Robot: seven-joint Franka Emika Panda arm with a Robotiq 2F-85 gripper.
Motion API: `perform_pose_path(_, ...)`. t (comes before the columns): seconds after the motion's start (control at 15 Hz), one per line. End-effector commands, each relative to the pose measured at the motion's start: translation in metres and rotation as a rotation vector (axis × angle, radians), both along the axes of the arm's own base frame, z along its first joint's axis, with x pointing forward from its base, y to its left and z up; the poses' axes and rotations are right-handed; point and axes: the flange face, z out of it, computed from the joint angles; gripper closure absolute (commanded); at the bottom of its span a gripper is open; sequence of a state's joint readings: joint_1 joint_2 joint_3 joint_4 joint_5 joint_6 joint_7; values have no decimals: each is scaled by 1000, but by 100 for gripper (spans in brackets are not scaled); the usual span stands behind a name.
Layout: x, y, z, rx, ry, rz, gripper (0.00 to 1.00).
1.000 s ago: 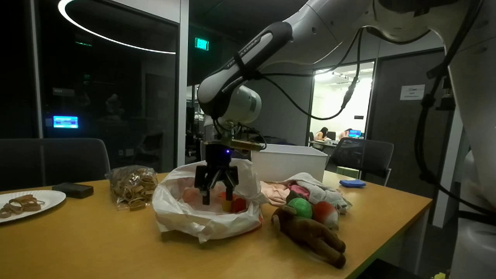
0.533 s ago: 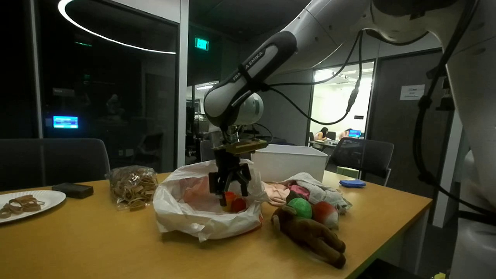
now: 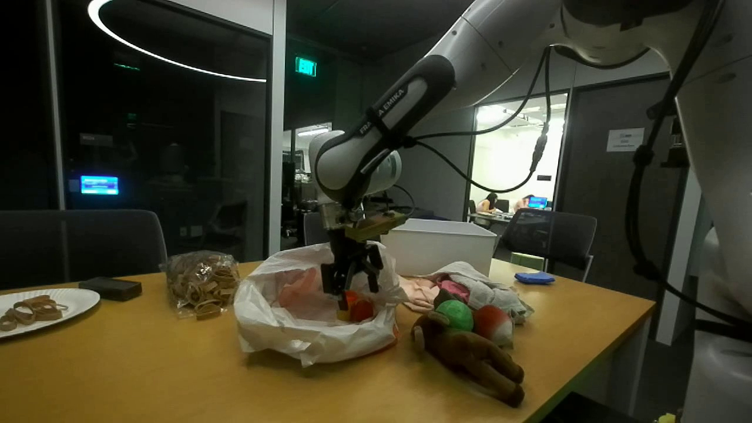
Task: Empty all the objects from the plastic
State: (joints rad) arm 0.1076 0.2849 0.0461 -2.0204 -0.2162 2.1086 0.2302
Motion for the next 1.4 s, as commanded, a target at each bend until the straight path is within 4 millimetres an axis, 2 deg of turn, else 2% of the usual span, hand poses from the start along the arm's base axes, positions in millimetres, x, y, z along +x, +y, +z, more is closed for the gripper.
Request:
perform_pose_path(0.0, 0, -11, -7, -24, -28, 4, 0)
perform_pose_path(0.27, 1, -20, -14, 12, -71, 10, 0)
perform_pose_path(0.73, 7, -6, -15, 16, -145, 81, 0)
perform_pose_path(0.87, 7, -4, -15, 24, -142, 83, 12)
perform_pose_path(0.93, 6, -4, -15, 30, -140, 84, 27)
perform_pose_path(1.0, 6, -5, -16, 38, -139, 83, 36)
perform_pose_path(1.07, 6, -5, -16, 39, -140, 87, 37)
perform_pose_path(1.13, 6, -6, -15, 38, -144, 96, 43)
perform_pose_path(1.33, 7, -9, -16, 33, -148, 113, 69)
